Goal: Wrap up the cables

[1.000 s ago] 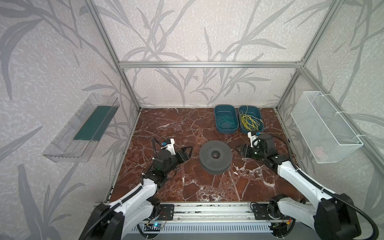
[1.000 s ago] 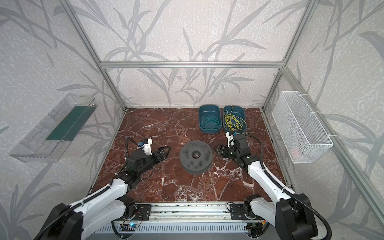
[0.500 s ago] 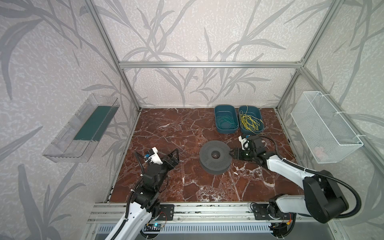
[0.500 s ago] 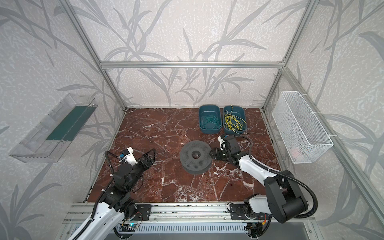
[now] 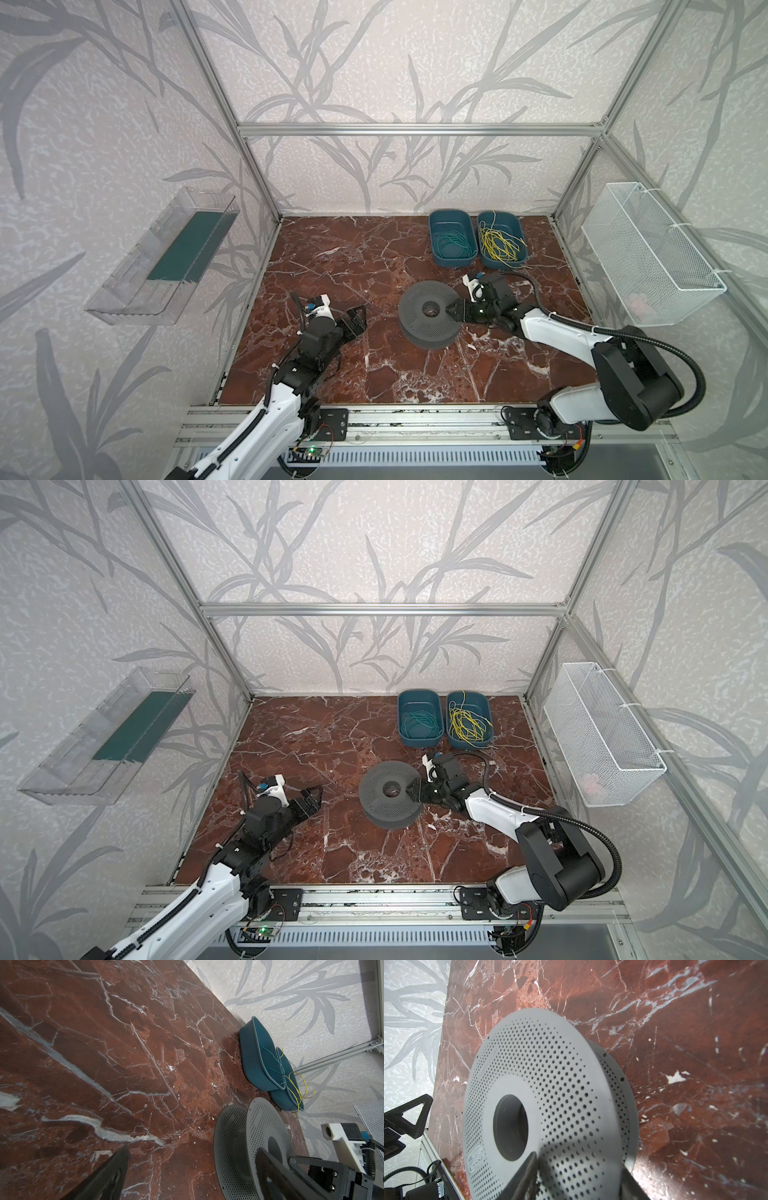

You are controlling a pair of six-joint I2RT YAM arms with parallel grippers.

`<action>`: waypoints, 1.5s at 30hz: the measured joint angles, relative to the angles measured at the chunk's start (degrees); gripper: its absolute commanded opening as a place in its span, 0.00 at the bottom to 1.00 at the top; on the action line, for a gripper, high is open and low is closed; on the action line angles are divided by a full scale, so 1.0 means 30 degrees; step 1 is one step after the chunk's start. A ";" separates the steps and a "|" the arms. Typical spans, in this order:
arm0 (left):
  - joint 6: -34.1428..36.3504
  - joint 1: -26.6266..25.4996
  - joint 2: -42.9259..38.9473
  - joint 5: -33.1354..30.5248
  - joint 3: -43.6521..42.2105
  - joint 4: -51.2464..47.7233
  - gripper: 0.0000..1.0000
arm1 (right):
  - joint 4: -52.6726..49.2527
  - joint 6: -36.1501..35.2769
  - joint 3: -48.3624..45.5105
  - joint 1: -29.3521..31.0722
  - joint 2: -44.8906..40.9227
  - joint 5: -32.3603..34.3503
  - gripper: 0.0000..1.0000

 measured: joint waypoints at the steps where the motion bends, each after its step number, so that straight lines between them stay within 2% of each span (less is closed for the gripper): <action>1: 0.0000 0.0007 0.0226 0.0080 0.0080 0.0182 0.96 | -0.0044 0.0000 0.0131 0.0036 0.0124 0.0000 0.52; 5: -0.0007 0.0000 0.0627 0.0423 0.0197 0.0605 0.96 | 0.0117 0.0219 0.0532 0.0277 0.0678 -0.0044 0.52; 8: 0.0015 0.0007 0.0605 0.0503 0.0262 0.0656 0.99 | 0.0299 0.0342 0.0867 0.0474 0.1144 -0.0189 0.52; 14: 0.0517 0.0007 -0.0189 0.0495 0.0954 -0.0211 0.99 | -0.0874 -0.0117 0.1275 0.0678 0.0896 0.0510 0.59; 22: 0.0780 0.0007 -0.2178 0.0401 0.0984 -0.0415 0.95 | -0.4663 -0.2280 0.2484 0.0685 -0.1996 0.2433 0.63; 28: 0.0510 0.0007 -0.1945 0.0328 0.0984 -0.0321 0.92 | -0.6776 -0.4065 0.4328 0.0685 -0.4269 0.4830 0.63; 33: 0.0306 0.0007 -0.1166 0.0495 0.0984 0.0102 0.92 | -0.7635 -0.5457 0.6506 0.0627 -0.4779 0.6870 0.55; 37: 0.0197 0.0007 -0.0597 0.0889 0.0984 0.0117 0.91 | -0.7868 -0.6280 0.7949 0.0401 -0.4102 0.8327 0.36; 40: 0.0102 0.0000 -0.0408 0.1137 0.0984 0.0102 0.91 | -0.7847 -0.6783 0.8582 -0.0029 -0.3264 0.9275 0.30; 42: -0.0007 0.0000 -0.0335 0.1260 0.0984 0.0109 0.90 | -0.7847 -0.7082 0.8925 -0.0597 -0.2565 0.9799 0.30; 45: -0.0124 0.0000 -0.0328 0.1362 0.0984 0.0124 0.90 | -0.7956 -0.7220 1.0047 -0.2098 -0.0758 1.0302 0.38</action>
